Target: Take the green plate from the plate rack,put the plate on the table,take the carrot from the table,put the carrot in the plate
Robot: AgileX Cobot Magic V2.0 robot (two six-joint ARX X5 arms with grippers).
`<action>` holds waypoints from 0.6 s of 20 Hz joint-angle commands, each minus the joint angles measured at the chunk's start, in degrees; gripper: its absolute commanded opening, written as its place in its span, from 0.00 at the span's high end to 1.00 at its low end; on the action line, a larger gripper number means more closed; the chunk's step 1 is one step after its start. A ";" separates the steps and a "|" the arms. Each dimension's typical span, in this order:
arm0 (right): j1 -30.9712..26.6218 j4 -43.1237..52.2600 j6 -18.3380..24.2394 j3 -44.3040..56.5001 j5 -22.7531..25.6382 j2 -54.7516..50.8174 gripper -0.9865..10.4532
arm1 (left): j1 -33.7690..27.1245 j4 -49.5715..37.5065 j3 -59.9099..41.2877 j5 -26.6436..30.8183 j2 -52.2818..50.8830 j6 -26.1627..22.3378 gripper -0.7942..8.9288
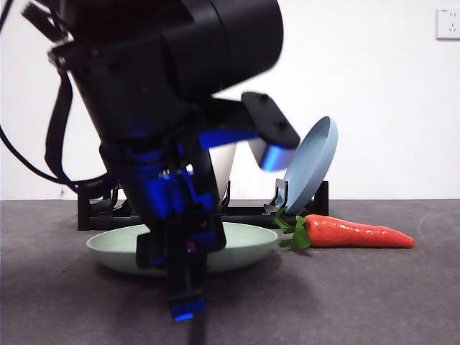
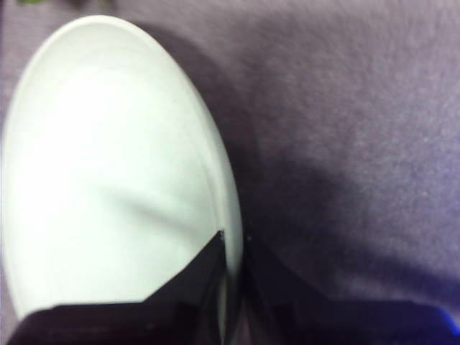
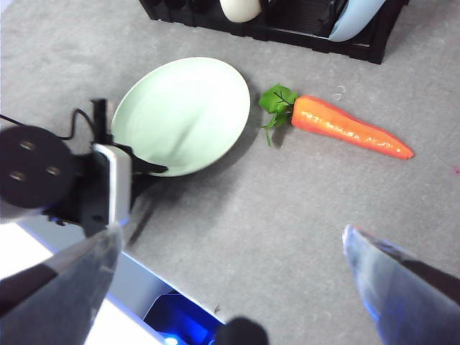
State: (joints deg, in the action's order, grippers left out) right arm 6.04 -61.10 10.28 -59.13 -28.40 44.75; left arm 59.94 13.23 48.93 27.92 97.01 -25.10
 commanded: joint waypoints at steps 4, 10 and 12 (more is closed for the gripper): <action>0.11 0.15 -0.39 -0.07 -0.17 -0.13 0.37 | -0.20 3.43 -0.72 -3.82 1.99 3.58 0.77; 0.13 0.74 -0.31 -0.07 -0.15 0.98 0.37 | 0.09 6.93 1.68 -4.17 0.63 6.67 0.68; 0.13 2.47 -0.07 -0.07 -0.13 2.67 0.37 | 0.09 10.25 4.63 -4.24 -0.83 8.63 0.68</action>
State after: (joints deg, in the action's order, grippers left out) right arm 6.04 -58.96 10.33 -59.13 -28.42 47.27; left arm 59.70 23.42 53.47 24.10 96.33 -18.33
